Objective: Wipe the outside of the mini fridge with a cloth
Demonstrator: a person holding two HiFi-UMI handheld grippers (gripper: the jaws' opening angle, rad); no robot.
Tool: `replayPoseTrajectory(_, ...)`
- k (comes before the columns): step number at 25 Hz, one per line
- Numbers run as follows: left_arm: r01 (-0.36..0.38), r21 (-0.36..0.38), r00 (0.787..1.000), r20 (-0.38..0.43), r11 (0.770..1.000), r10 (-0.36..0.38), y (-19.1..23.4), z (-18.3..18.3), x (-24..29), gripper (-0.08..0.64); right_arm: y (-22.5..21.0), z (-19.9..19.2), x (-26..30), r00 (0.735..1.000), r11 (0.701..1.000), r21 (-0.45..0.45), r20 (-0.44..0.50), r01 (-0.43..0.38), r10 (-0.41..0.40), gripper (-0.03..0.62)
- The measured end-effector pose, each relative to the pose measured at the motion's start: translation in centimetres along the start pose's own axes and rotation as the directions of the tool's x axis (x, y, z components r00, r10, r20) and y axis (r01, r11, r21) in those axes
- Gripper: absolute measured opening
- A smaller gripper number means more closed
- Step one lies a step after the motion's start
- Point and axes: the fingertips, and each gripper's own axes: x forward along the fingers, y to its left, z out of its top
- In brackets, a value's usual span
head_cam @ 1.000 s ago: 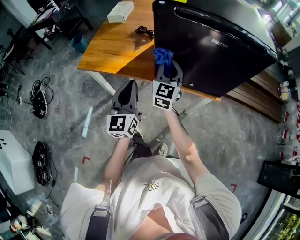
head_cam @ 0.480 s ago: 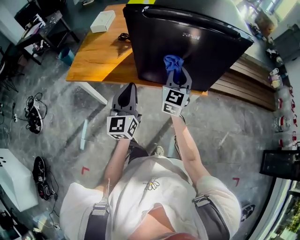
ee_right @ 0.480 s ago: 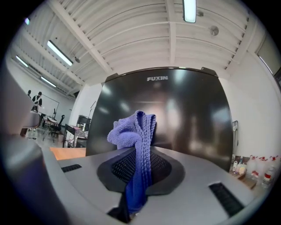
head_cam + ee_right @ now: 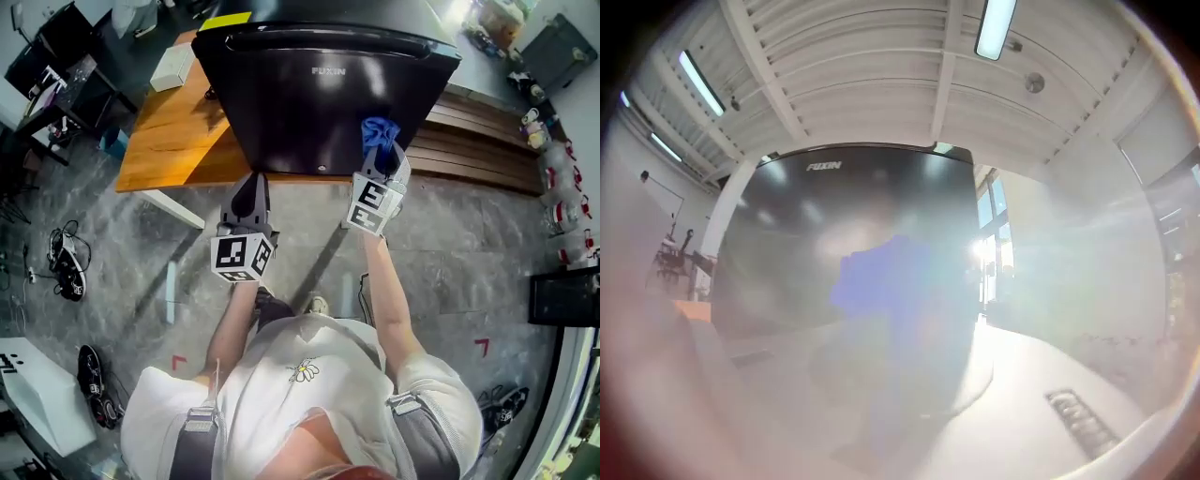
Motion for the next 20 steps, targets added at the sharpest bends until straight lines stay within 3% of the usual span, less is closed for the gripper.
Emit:
replayPoseTrajectory(7,0.030,0.000,0.999,-0.015,1.000,-0.030,-2.1,-0.8,0.9,0.005,-7.7,-1.4,0.5,0.990,0.991,-0.014,-0.033,0.134,-0.135,0.061)
replayPoseTrajectory(20,0.011,0.003,1.000,-0.027,1.000,-0.011,-1.4,-1.2,0.9,0.005,-11.4,-2.7,1.1,0.972,0.974,0.002,-0.064,0.228,-0.227,0.061)
